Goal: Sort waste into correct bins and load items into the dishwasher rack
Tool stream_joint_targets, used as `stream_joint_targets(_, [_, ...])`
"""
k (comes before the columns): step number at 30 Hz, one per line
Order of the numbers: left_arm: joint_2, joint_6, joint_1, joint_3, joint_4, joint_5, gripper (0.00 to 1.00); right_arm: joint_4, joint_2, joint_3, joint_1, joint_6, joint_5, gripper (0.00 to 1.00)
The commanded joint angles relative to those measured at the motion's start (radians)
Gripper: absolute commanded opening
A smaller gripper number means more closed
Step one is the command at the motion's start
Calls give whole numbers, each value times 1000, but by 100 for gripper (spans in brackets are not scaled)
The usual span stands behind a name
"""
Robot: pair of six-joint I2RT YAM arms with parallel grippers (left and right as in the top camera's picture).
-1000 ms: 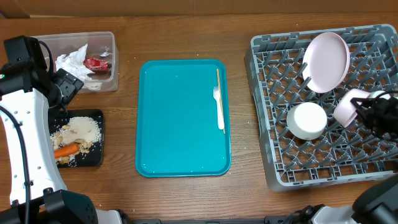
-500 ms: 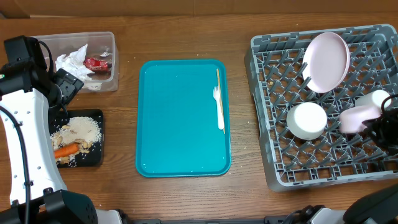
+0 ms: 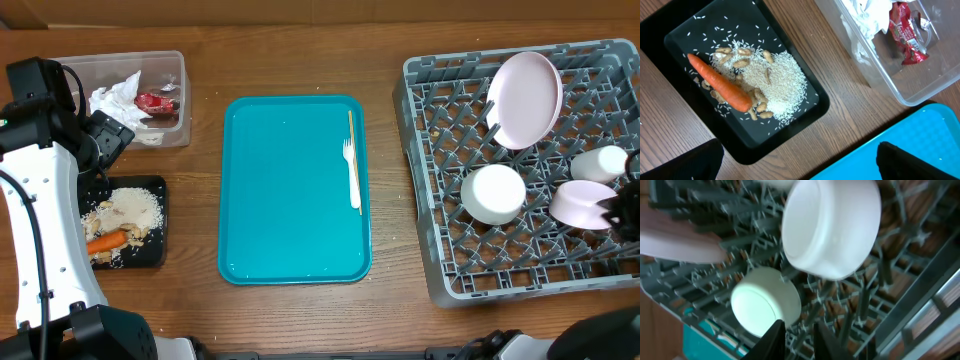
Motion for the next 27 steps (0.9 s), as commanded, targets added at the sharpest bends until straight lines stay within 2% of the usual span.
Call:
stream_joint_targets(1, [1,5,3,20,2,-16,100,50,-28,29,0,27,63,22])
stream_joint_targets(2, [1,5,3,20,1,-16,100,69,-22,25,3,27,63,21])
stream_joint_targets(6, [1,5,3,20,1,-16,100,118,10,10,38,37,62,4])
stream_joint_targets(11, [1,5,3,20,1,-16,100,148,62,7,120,76,79,4])
stream_joint_targets(17, [1,5,3,20,1,-16,100,167,89,7,199,230,323,4])
stream_joint_targets(27, [1,5,3,20,1,-16,100,167,101,3,207,232,335,4])
